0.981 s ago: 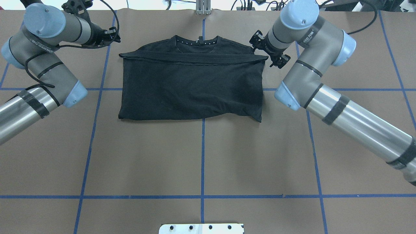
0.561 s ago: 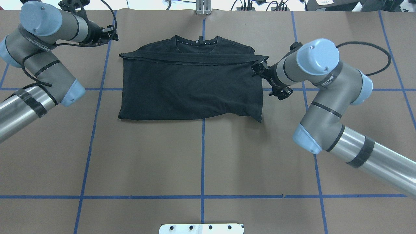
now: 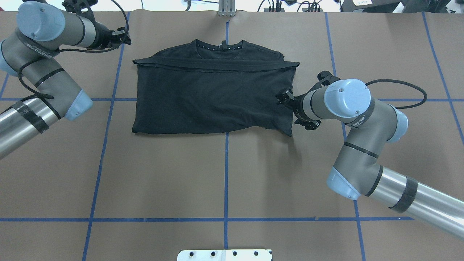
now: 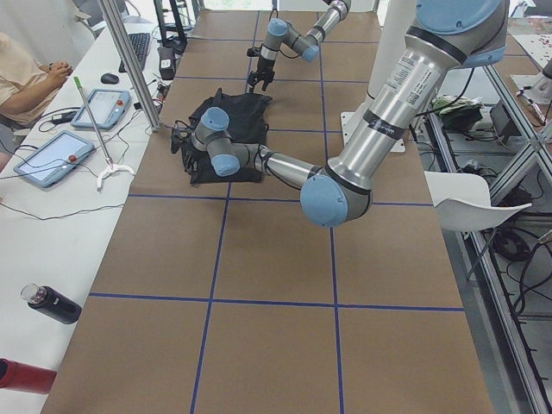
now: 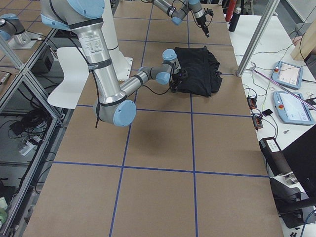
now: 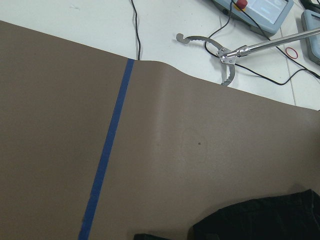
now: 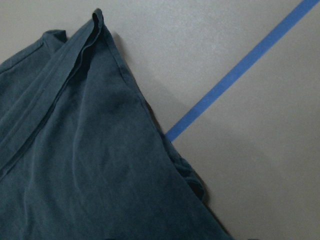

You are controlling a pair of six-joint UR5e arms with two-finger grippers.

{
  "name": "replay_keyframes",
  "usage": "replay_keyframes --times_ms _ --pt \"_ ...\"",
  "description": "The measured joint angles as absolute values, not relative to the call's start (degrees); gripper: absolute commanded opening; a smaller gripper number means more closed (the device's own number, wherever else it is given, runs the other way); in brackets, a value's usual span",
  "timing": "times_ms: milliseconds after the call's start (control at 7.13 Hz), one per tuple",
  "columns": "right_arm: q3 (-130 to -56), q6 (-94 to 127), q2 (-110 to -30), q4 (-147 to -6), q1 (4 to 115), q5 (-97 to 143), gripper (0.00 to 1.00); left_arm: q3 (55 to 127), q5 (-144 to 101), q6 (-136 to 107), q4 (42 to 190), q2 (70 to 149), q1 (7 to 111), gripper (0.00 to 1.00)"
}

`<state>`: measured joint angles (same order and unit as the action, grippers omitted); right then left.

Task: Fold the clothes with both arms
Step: 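Move the right gripper down to the folded shirt's side edge, then grasp the shirt's side corner nearest the robot with the right gripper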

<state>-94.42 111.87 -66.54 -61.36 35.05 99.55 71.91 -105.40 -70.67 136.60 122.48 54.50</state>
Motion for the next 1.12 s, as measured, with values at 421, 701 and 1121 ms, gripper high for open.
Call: replay_keyframes --times_ms 421,701,1121 --pt "-95.81 111.89 -68.84 -61.29 33.86 98.94 0.72 72.14 -105.22 -70.67 136.52 122.45 54.46 0.5" --pt "-97.34 112.78 -70.54 -61.24 33.14 99.03 0.55 72.14 -105.14 -70.64 136.5 122.49 54.42 0.5" --pt "-97.35 114.66 -70.33 -61.18 32.41 98.91 0.55 72.11 -104.21 -70.54 136.51 122.28 54.41 0.49"
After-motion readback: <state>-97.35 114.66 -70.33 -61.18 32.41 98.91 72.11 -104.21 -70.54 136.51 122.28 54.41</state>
